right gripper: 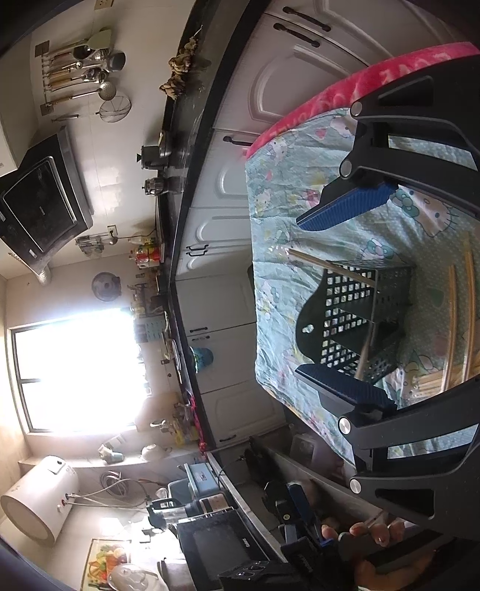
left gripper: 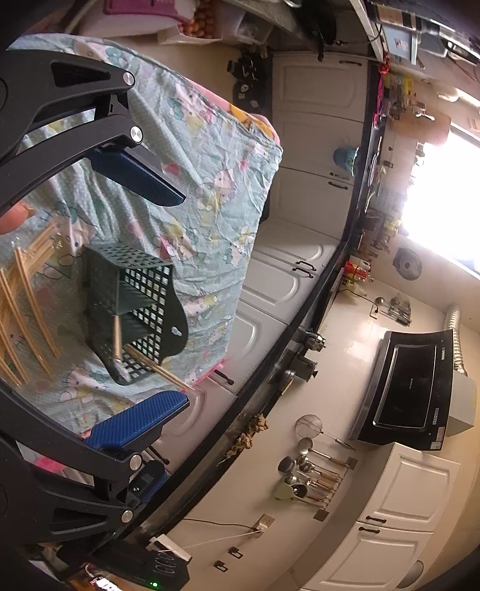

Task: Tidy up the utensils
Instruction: 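Withdraw both open tools from the caddy back toward the chopstick pile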

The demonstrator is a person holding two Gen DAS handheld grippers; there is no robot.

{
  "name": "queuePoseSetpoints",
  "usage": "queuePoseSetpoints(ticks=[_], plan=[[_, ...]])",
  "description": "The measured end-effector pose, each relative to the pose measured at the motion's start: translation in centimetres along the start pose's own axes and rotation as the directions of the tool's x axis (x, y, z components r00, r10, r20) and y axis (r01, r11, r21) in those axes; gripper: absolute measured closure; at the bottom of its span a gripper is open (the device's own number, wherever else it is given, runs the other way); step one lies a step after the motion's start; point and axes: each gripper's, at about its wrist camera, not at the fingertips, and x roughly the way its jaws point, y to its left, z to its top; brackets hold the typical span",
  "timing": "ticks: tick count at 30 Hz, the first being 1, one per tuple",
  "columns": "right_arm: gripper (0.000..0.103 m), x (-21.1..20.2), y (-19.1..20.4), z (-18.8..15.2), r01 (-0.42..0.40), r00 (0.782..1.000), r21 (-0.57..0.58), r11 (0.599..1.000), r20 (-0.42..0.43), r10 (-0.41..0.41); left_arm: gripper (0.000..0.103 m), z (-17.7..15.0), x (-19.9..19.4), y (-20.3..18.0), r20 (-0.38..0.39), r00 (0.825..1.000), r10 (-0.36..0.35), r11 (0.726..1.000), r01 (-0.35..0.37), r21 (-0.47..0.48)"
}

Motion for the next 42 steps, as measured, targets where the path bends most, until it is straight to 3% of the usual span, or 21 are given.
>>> queuePoseSetpoints(ticks=[24, 42], plan=[[0.031, 0.4, 1.0, -6.0, -0.001, 0.993, -0.031, 1.0, -0.121, -0.003, 0.011, -7.8, 0.4, 1.4, -0.146, 0.989, 0.032, 0.999, -0.029, 0.027], [0.031, 0.7, 0.9, -10.1, 0.022, 0.975, -0.036, 0.999, -0.221, -0.029, 0.011, -12.1, 1.1, 2.8, -0.258, 0.964, 0.064, 0.998, -0.057, 0.036]])
